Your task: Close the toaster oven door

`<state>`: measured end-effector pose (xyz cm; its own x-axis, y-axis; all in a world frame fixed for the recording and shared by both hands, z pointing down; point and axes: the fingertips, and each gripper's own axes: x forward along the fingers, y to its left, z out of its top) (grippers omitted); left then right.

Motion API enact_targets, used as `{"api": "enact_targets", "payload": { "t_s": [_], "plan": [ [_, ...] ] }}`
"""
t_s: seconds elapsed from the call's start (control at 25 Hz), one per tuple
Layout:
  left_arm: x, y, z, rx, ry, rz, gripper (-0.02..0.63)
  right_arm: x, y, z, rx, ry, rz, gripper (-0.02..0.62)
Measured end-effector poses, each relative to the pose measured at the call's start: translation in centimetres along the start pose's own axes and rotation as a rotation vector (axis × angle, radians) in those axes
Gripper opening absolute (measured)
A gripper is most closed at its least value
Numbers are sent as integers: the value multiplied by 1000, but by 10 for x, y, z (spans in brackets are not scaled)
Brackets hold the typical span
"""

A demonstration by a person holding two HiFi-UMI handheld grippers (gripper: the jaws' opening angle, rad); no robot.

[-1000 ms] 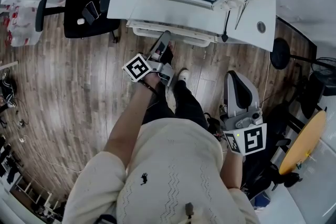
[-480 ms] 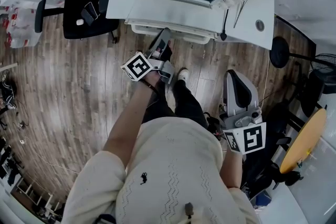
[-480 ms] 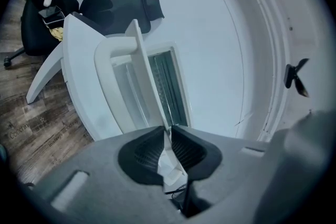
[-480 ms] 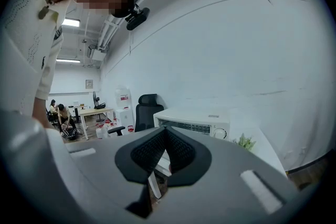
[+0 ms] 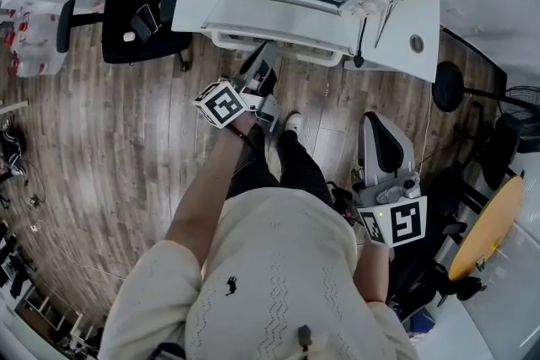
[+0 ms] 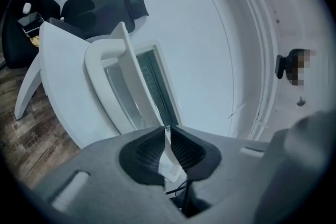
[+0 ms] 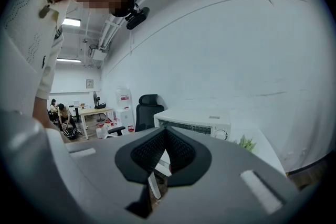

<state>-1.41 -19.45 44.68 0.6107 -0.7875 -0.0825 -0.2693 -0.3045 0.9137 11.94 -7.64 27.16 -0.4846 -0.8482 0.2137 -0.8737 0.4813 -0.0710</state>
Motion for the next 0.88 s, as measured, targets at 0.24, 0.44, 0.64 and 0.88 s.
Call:
{"api": "enact_targets", "payload": {
  "t_s": [0.24, 0.44, 0.64, 0.88],
  "plan": [
    [10, -7, 11, -62, -32, -7, 12, 1, 3, 0, 1, 2, 3, 9],
    [6, 14, 12, -106, -56, 66, 74, -2, 1, 0, 3, 2, -8, 9],
    [4, 20, 21, -159, -101, 63, 55, -3, -4, -2, 8, 1, -20, 9],
    [11, 15, 18, -158, -80, 52, 26, -1, -4, -1, 10, -1, -20, 9]
  ]
}}
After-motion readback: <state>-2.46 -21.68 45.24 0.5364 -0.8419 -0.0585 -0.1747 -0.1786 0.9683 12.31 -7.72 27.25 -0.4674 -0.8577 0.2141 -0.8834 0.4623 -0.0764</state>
